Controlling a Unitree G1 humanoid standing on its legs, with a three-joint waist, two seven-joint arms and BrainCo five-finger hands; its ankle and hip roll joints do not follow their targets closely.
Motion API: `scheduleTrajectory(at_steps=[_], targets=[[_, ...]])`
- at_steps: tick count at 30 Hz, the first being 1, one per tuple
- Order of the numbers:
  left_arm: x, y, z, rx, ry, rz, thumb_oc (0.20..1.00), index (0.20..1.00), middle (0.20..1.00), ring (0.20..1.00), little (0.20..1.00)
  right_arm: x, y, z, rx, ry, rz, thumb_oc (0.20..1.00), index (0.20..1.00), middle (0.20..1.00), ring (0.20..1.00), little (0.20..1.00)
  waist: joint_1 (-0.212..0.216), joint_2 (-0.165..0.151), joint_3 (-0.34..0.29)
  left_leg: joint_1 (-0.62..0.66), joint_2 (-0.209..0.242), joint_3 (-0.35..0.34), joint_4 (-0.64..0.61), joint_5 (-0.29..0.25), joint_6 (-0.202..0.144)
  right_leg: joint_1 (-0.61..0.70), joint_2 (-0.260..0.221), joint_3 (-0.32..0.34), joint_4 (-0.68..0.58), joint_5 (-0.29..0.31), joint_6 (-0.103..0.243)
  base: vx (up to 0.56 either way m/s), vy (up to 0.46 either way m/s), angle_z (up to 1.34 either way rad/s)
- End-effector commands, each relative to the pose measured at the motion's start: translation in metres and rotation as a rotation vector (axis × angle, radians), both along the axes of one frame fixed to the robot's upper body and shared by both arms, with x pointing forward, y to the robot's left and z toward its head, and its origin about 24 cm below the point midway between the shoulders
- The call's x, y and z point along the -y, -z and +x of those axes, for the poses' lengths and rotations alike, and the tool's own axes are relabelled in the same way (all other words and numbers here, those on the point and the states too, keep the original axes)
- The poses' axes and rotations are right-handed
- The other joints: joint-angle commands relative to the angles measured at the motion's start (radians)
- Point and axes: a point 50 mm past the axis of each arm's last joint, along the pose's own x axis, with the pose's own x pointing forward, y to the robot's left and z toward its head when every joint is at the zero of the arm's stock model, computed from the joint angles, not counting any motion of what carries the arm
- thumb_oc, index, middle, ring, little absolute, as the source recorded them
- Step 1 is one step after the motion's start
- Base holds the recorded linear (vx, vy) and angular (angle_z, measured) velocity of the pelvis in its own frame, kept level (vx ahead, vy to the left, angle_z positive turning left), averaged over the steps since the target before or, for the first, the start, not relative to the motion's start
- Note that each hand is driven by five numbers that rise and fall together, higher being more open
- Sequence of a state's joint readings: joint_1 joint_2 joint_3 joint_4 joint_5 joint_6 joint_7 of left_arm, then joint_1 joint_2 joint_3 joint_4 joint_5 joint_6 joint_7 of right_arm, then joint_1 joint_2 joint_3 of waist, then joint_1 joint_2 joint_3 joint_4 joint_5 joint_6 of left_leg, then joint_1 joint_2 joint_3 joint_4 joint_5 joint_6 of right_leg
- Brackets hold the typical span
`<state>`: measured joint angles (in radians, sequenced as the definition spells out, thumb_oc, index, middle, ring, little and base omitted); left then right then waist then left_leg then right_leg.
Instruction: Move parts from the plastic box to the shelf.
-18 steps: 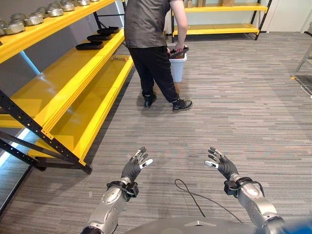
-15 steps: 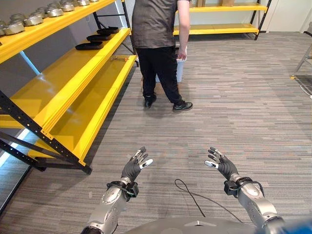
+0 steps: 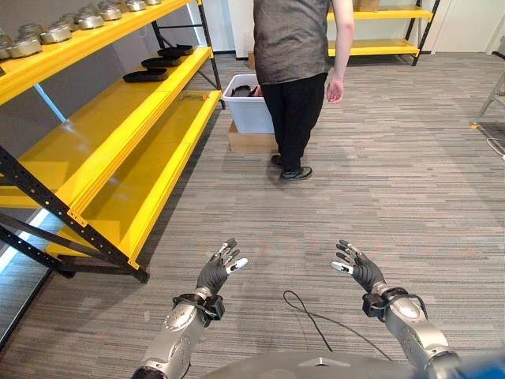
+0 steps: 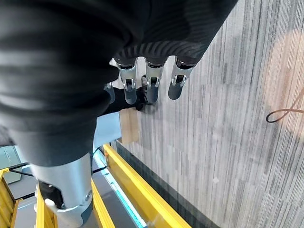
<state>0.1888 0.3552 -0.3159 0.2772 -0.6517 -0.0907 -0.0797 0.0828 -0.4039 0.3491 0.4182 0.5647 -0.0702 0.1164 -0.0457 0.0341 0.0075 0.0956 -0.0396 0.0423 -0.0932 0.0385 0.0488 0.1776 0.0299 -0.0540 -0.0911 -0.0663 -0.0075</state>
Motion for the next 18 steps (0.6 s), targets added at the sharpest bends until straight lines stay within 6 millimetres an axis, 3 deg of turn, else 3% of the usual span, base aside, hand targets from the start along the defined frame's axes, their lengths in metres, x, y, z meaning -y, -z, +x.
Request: scheduleTrajectory(at_steps=[1, 18], targets=[[-0.0026, -0.0055, 0.0102, 0.060, -0.004, 0.028, 1.000, 1.000, 1.000, 1.000, 1.000, -0.0102, -0.0046, 0.0015, 0.043, -0.039, 0.036, 1.000, 1.000, 1.000, 1.000, 1.000, 0.006, -0.036, -0.037, 0.021, 0.070, -0.008, 0.006, -0.078, -0.051, -0.057, -0.100, -0.023, 0.008, 0.061, 0.086, 0.00, 0.000, 0.00], [-0.0005, -0.0056, 0.0118, 0.065, 0.001, 0.020, 1.000, 1.000, 1.000, 1.000, 1.000, -0.0112, -0.0028, 0.0002, 0.035, -0.039, 0.041, 1.000, 1.000, 1.000, 1.000, 1.000, 0.004, -0.035, -0.035, 0.032, 0.067, -0.007, 0.006, -0.084, -0.051, -0.045, -0.104, -0.028, 0.007, 0.058, 0.089, 0.00, 0.000, 0.00]])
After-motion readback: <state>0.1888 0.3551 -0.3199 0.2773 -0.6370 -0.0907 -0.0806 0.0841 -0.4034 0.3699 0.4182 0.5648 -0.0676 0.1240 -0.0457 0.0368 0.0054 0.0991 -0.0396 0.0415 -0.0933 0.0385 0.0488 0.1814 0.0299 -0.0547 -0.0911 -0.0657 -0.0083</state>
